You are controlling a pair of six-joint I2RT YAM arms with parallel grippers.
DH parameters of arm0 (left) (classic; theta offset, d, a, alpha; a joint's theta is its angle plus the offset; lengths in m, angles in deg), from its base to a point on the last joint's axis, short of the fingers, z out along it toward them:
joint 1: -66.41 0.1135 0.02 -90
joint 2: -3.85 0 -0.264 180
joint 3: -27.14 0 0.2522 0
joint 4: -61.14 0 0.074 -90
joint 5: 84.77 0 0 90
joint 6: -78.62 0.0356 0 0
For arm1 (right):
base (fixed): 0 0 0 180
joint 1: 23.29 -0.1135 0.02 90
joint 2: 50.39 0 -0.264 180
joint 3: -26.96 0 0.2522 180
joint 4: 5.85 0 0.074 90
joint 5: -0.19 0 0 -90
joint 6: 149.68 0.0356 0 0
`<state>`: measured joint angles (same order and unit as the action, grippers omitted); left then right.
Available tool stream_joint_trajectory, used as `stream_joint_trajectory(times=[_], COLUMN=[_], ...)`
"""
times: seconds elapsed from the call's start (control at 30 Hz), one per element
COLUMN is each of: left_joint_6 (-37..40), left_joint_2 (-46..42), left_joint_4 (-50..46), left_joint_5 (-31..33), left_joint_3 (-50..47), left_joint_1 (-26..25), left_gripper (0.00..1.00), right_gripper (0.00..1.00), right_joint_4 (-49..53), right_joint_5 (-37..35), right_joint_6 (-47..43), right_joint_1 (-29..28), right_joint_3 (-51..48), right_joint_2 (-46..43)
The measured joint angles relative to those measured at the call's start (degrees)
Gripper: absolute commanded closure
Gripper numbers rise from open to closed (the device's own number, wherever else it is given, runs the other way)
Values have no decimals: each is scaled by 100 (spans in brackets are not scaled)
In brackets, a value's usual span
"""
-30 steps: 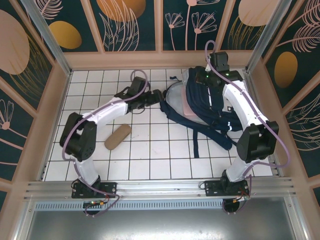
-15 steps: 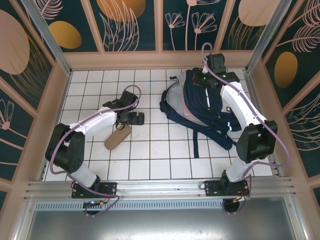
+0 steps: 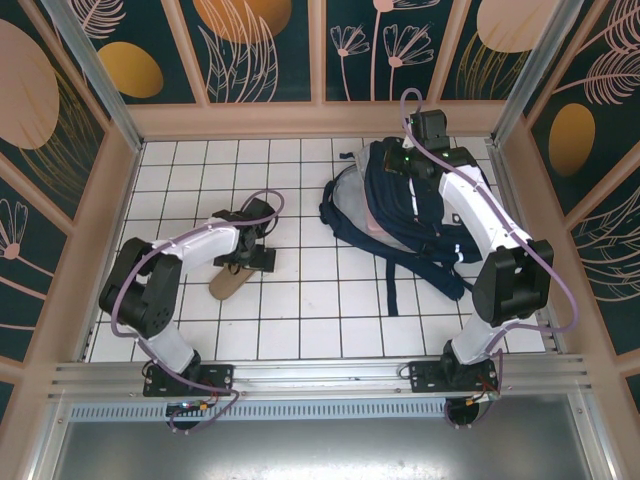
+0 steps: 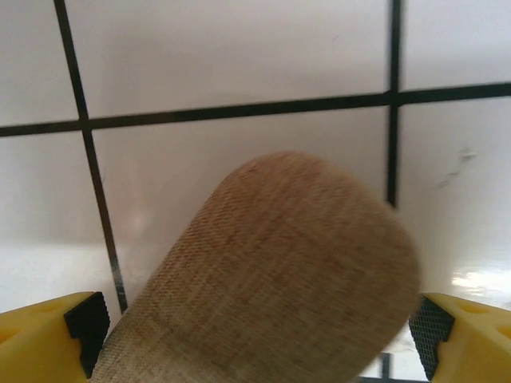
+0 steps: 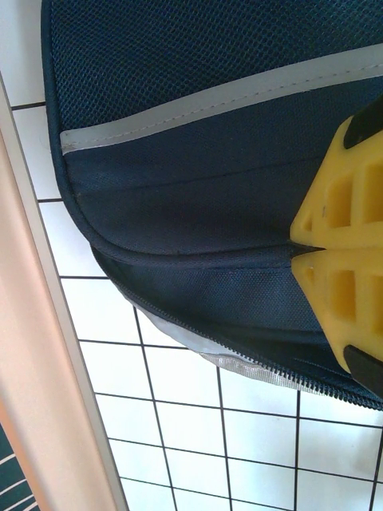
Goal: Pack the student bag
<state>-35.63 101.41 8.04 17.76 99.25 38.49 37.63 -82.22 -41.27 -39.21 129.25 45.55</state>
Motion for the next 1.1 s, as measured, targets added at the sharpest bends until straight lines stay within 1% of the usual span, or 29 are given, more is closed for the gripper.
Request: stream_joint_trajectory(times=[0.07,0.17,0.33,0.5,0.6,0.77,0.87,0.97,1.03,1.07,1.1], left_joint_6=[-37,-107,-175,-321,-470,-678,-737,-780,-804,-828,-852], left_joint_2=[133,170,173,68,-96,-306,-428,-570,-616,-632,-651], left_joint_4=[-28,-22,11,245,435,601,634,605,560,544,533], left_joint_5=[105,70,-179,-632,-767,-881,-953,-1060,-1108,-1128,-1156], left_joint_3=[-7,-4,-9,-210,-417,-691,-826,-935,-964,-966,-966], left_joint_1=[31,83,389,595,662,669,695,704,704,704,704], left_gripper=[2,4,9,13,14,18,22,28,30,35,36], right_gripper=[100,100,100,100,100,100,100,100,100,100,100], right_joint_4=[-17,-39,-42,-44,-44,-85,-85,-87,-94,-107,-125], right_joint_5=[0,-2,-4,-7,-4,-2,0,0,0,2,2], right_joint_6=[0,13,17,17,26,42,46,59,61,66,85], right_joint_1=[-4,-4,-4,-4,-4,-4,-4,-4,-4,-4,-4], right_joint_3=[-13,-22,-22,-22,-24,-44,-44,-48,-59,-70,-79], right_joint_2=[0,0,0,0,0,0,0,0,0,0,0])
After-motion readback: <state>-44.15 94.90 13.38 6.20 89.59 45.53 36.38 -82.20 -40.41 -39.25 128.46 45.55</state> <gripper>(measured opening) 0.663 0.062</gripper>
